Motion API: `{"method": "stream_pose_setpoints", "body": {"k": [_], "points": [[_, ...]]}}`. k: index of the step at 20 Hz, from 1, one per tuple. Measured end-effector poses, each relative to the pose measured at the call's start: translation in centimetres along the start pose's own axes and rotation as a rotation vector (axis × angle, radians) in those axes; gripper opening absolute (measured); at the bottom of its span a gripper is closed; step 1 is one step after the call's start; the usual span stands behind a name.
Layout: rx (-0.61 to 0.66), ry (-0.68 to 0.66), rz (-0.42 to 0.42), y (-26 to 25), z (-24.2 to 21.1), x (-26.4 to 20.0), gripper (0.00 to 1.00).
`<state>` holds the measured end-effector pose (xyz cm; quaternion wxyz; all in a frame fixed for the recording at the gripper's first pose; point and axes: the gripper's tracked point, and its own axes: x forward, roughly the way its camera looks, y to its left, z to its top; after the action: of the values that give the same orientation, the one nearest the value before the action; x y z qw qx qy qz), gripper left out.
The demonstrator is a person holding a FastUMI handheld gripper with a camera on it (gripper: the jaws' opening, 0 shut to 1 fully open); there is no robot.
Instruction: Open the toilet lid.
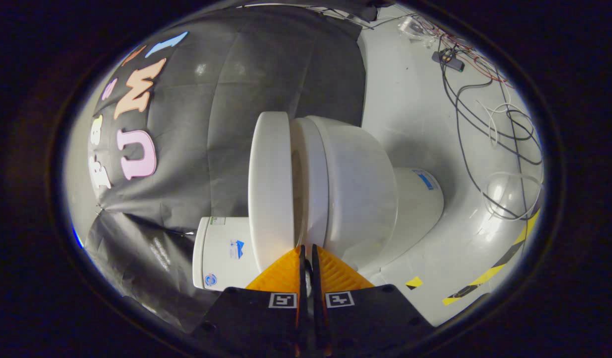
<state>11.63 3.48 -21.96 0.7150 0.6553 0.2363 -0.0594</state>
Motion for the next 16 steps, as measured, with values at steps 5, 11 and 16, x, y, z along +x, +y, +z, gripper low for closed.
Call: {"method": "stream_pose_setpoints", "body": {"k": [5, 11, 16], "points": [[-0.093, 0.022, -0.011, -0.2, 0.0, -0.4, 0.05], [-0.185, -0.012, -0.038, 0.7, 0.2, -0.4, 0.01], [-0.354, -0.056, -0.032, 3.9, 0.4, -1.3, 0.01]]}}
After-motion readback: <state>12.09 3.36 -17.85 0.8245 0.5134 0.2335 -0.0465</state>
